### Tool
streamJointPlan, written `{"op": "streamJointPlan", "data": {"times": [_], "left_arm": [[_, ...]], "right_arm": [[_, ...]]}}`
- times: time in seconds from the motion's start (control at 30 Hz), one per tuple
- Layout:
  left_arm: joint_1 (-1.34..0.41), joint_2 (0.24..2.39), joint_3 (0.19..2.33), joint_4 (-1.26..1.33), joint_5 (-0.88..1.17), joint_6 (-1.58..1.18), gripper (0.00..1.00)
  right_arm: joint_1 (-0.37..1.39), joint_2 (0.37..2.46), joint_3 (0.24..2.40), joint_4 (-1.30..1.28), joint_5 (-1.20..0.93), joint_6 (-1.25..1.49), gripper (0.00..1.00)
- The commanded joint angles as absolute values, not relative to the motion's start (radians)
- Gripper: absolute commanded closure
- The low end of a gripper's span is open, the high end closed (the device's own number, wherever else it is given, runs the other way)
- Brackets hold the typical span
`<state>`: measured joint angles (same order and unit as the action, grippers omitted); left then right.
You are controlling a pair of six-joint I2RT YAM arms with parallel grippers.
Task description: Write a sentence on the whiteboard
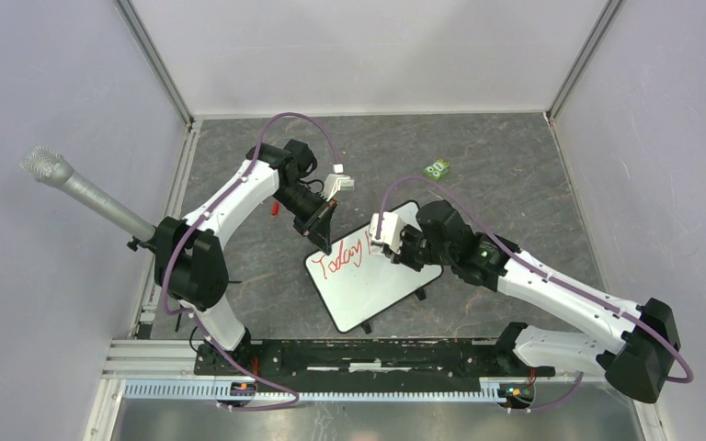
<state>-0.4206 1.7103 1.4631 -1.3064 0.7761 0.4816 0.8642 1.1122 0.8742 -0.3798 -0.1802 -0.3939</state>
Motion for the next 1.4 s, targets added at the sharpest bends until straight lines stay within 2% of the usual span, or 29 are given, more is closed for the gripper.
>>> {"op": "streamJointPlan", "data": {"times": [0.0, 0.7, 1.37], "left_arm": [[-0.423, 1.704, 1.468, -1.302, 0.799, 0.528, 0.98], [-0.423, 1.706, 1.474, -1.301, 0.798, 0.524, 0.98], [-0.423, 1.704, 1.474, -1.295, 0.796, 0.514, 0.98]], "right_arm": [[0.867, 1.115, 0.844, -0.413, -0.181, -0.408, 1.00], [0.859, 1.144, 0.968, -0.386, -0.062, -0.412, 1.00], [0.856, 1.111, 0.891, -0.434, -0.108, -0.416, 1.00]]}}
